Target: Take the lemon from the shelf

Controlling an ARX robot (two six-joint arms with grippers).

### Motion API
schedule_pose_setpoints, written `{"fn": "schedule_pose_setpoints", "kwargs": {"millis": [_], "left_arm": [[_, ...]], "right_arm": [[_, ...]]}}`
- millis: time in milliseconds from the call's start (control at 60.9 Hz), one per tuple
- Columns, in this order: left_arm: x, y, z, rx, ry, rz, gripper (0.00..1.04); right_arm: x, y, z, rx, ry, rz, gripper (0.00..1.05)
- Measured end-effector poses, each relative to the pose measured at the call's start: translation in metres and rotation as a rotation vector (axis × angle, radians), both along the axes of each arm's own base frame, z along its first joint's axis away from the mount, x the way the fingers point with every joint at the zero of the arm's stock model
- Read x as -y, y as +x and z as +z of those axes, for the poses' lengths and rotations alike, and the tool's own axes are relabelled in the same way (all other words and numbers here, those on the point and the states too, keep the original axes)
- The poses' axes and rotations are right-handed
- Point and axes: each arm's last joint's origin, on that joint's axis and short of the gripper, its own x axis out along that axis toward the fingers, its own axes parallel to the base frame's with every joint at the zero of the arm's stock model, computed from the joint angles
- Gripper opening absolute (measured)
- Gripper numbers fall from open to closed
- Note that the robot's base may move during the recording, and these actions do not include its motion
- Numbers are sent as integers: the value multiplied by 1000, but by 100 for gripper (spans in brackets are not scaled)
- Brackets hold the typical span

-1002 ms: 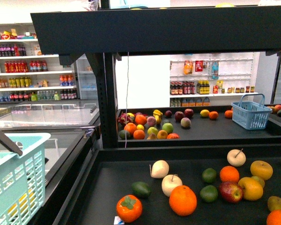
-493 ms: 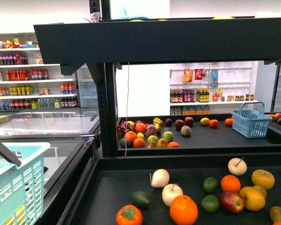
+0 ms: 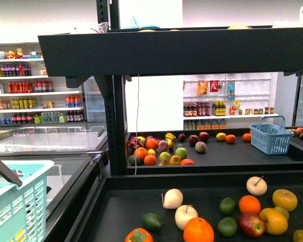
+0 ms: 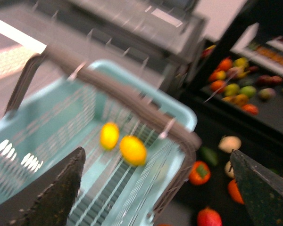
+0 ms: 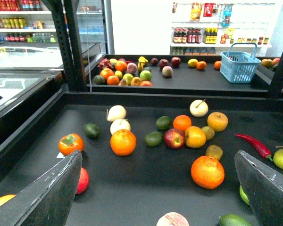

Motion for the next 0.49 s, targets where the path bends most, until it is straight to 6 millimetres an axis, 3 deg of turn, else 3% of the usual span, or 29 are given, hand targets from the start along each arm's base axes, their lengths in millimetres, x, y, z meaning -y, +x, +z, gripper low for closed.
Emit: {"fn": "schedule_pose_setpoints", "kwargs": {"millis": [49, 131, 197, 411, 493], "left_arm": [[13, -20, -10, 125, 122, -66, 78], [34, -50, -44, 145, 216, -112, 62], [38, -64, -68, 151, 249, -136, 49], [39, -75, -117, 128, 273, -132, 6], [39, -80, -125, 149, 279, -129, 3]], "right_arm": [[0, 0, 0, 0, 0, 0, 97], [0, 0, 0, 0, 0, 0, 97], [0, 0, 0, 0, 0, 0, 97], [0, 0, 0, 1, 0, 0, 97], [0, 0, 0, 1, 0, 0, 97]]}}
